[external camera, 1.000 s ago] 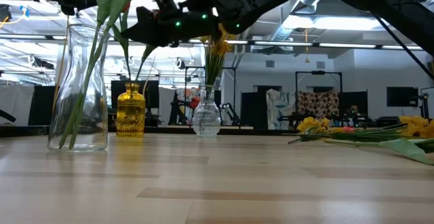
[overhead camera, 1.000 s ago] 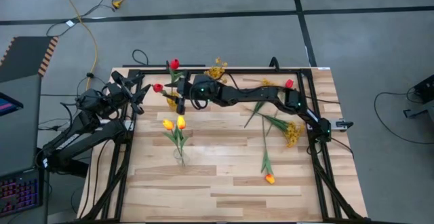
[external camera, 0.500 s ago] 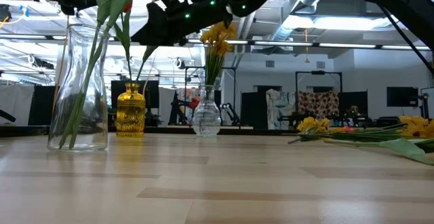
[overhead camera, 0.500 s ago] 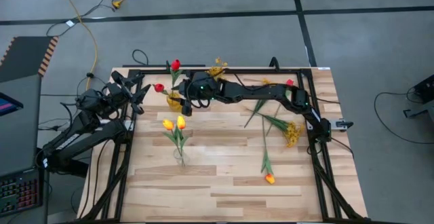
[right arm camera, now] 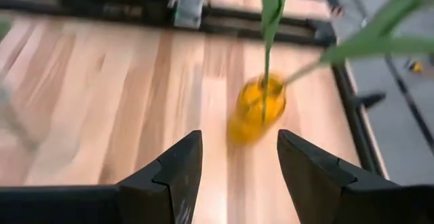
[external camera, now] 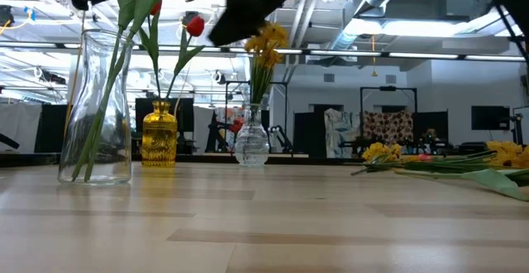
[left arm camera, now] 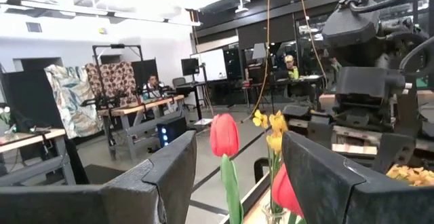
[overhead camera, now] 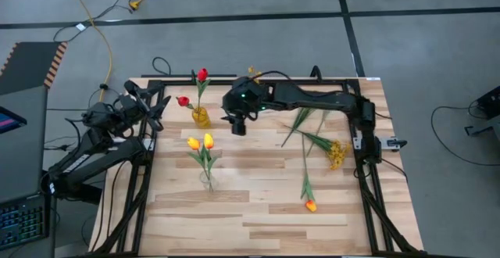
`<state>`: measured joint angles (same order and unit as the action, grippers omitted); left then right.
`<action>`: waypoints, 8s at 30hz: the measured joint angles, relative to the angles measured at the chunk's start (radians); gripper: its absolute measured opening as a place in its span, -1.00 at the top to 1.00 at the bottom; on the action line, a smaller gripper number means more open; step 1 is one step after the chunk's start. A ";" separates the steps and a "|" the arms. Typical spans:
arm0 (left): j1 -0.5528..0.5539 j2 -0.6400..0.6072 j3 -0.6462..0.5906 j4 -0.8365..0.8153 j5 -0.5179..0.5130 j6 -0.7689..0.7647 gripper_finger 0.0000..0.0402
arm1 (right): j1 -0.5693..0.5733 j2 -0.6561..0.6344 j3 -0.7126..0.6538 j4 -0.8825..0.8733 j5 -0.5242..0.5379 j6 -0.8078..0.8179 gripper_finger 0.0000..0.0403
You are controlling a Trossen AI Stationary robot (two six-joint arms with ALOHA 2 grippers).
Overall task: Sort flowers into vase by color
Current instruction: Put the right yellow flowers into the top transparent vase
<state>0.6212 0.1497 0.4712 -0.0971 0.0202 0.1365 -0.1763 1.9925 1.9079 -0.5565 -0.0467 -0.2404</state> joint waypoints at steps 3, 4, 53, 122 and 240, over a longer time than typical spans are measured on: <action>0.000 0.000 0.005 0.000 0.014 0.000 -0.03 | 0.004 -0.055 0.000 -0.151 0.000 0.051 -0.09; 0.000 0.000 0.005 -0.002 0.021 -0.001 -0.03 | 0.006 -0.075 0.000 -0.201 0.000 0.076 -0.09; 0.000 0.000 0.005 -0.055 0.024 -0.028 -0.03 | 0.006 -0.336 -0.712 -0.676 0.232 0.599 -0.09; 0.000 0.000 0.004 -0.042 0.109 -0.119 -0.03 | 0.098 -0.336 -0.824 -0.650 0.334 0.466 0.74; -0.402 1.027 0.557 -0.004 0.281 -0.456 -0.02 | 0.327 -0.336 -0.438 0.493 0.775 -1.470 0.73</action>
<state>0.2192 1.1770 1.0283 -0.1010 0.3008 -0.3192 0.1505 1.6566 1.4700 -0.0634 0.7284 -1.7103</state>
